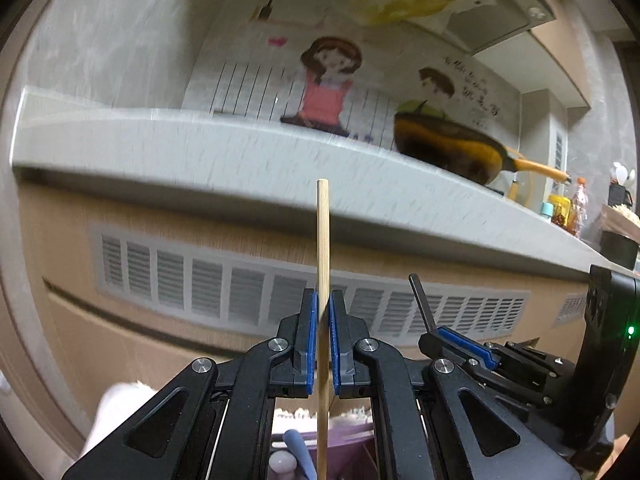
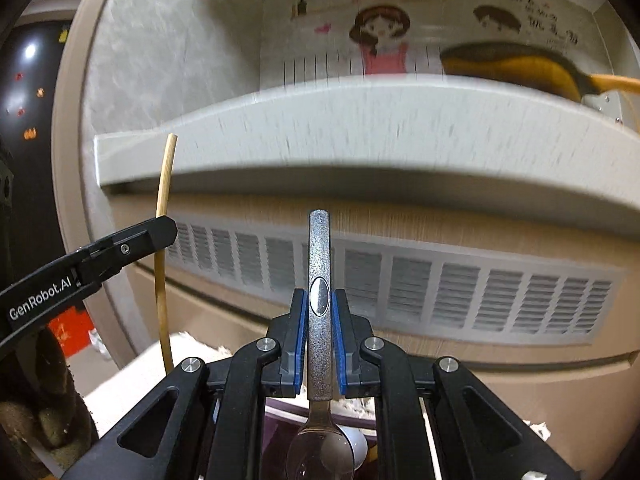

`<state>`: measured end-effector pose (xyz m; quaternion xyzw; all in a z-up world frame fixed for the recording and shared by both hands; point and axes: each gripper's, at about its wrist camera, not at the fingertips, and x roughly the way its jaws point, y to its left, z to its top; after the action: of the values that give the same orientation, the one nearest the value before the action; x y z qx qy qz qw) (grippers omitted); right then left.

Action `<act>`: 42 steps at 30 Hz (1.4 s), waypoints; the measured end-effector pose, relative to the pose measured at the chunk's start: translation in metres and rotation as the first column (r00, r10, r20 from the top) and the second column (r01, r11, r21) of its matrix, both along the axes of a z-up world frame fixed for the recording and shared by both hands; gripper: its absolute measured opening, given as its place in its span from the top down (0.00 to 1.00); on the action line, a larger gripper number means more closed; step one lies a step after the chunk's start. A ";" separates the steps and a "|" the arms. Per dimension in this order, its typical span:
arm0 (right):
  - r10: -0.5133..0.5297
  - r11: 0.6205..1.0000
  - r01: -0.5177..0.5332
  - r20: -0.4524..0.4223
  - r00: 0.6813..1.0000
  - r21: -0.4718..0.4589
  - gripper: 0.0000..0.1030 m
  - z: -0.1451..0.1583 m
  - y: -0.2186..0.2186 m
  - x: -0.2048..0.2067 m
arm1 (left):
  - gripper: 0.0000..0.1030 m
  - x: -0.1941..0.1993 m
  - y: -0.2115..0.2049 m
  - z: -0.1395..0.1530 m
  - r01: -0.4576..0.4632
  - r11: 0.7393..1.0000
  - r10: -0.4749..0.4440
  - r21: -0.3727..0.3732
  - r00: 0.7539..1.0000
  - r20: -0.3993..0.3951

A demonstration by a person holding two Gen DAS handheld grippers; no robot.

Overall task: Organize utensils
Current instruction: 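Lift the metal spoon and chopstick over the purple caddy, drop them in, open both tools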

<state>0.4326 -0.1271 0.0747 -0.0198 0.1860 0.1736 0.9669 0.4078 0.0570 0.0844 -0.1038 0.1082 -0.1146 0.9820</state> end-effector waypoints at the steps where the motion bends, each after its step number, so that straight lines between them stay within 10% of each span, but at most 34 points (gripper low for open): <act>1: -0.005 1.000 0.005 -0.007 1.000 -0.008 0.88 -0.005 0.000 0.004 | 0.94 0.003 0.001 -0.006 0.005 1.000 -0.005 -0.011 1.000 -0.007; 18: 0.008 0.990 -0.029 -0.147 0.989 -0.139 0.87 -0.060 0.006 -0.015 | 0.92 -0.001 -0.014 -0.058 0.057 0.998 -0.051 0.029 0.983 -0.177; 28: -0.012 0.990 -0.022 -0.236 0.972 -0.141 0.49 -0.044 -0.029 -0.076 | 0.65 -0.052 -0.023 -0.061 0.064 0.994 -0.039 0.085 0.964 -0.263; 42: -0.103 0.985 0.044 -0.369 0.924 -0.165 0.22 -0.066 -0.072 -0.158 | 0.47 -0.119 -0.040 -0.083 0.152 0.978 -0.087 0.146 0.921 -0.380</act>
<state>0.2742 -0.1994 0.0092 -0.0534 0.3814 0.1227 0.9147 0.2886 0.0171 0.0013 -0.0315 0.3075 -0.1430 0.9402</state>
